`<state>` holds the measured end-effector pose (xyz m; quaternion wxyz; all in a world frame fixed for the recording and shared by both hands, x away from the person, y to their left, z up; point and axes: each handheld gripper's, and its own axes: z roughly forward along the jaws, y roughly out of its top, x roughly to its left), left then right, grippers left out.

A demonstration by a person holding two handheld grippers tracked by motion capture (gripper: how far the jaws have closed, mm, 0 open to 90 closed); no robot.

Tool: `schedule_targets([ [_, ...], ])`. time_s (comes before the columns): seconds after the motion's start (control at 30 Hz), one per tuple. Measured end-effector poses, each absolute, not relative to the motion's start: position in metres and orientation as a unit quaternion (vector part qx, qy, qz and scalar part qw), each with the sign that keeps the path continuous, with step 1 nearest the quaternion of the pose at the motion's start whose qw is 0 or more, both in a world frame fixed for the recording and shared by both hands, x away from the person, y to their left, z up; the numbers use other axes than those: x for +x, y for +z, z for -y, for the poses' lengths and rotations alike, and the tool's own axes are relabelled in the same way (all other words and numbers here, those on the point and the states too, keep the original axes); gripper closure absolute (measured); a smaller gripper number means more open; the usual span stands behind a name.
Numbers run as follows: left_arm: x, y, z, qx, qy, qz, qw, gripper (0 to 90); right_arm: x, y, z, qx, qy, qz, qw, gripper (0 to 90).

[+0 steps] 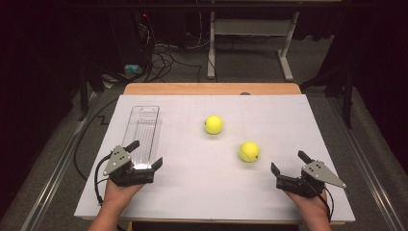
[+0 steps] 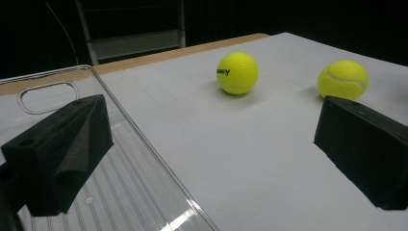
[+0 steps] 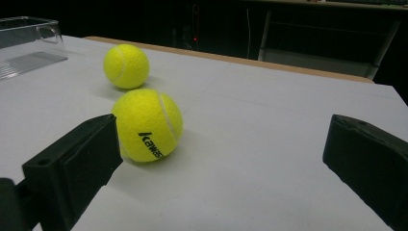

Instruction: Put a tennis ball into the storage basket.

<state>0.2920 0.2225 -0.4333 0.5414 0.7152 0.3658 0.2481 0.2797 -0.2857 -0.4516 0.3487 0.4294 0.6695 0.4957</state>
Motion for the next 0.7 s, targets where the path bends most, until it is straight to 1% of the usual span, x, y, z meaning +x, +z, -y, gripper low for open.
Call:
schedule_targets([
  [0.7,0.2907,-0.4340,-0.2176,0.719,0.242,-0.360,0.543,0.6,0.2811,-0.4536,0.2872,0.431,0.491,-0.672,0.348,0.0],
])
